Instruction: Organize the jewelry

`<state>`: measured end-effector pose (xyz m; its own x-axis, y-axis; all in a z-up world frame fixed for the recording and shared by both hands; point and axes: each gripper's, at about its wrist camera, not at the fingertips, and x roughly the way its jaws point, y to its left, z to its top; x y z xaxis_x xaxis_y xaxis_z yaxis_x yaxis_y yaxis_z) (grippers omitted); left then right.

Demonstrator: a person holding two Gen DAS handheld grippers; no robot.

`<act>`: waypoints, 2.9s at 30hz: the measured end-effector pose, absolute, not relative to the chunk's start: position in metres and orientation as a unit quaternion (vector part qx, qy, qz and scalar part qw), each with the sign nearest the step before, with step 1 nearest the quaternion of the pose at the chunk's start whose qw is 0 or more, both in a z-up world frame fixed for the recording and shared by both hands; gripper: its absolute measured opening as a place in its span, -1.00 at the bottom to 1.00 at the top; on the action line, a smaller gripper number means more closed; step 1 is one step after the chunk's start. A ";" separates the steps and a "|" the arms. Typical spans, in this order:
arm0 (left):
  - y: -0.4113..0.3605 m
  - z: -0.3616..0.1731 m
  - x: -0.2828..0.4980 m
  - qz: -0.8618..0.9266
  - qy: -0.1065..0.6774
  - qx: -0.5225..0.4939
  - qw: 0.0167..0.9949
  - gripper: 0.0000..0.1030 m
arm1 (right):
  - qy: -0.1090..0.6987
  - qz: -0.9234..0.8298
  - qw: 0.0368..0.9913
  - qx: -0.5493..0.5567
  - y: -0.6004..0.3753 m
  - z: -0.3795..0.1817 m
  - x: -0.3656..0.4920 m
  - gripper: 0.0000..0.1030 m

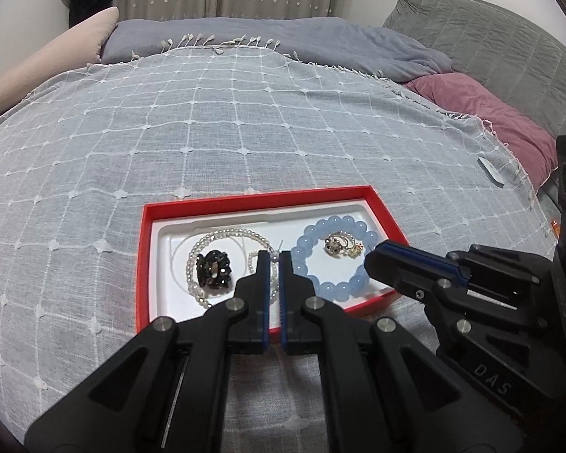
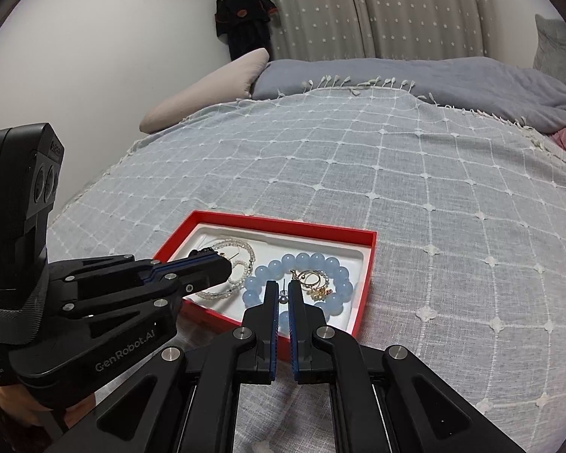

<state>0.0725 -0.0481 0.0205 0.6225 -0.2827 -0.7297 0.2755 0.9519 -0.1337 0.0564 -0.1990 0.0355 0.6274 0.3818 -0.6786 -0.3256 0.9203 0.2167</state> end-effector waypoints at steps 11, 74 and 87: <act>-0.048 0.020 0.072 -0.152 0.411 0.002 0.899 -0.63 | 0.399 0.185 0.897 0.043 -0.202 0.030 0.060 -0.77; -0.029 0.005 0.013 -0.025 0.467 0.036 0.883 0.95 | 0.477 0.037 0.878 0.011 -0.222 0.025 0.022 0.95; -0.029 0.003 0.013 -0.025 0.470 0.040 0.882 0.95 | 0.481 0.037 0.876 0.016 -0.223 0.022 0.024 0.95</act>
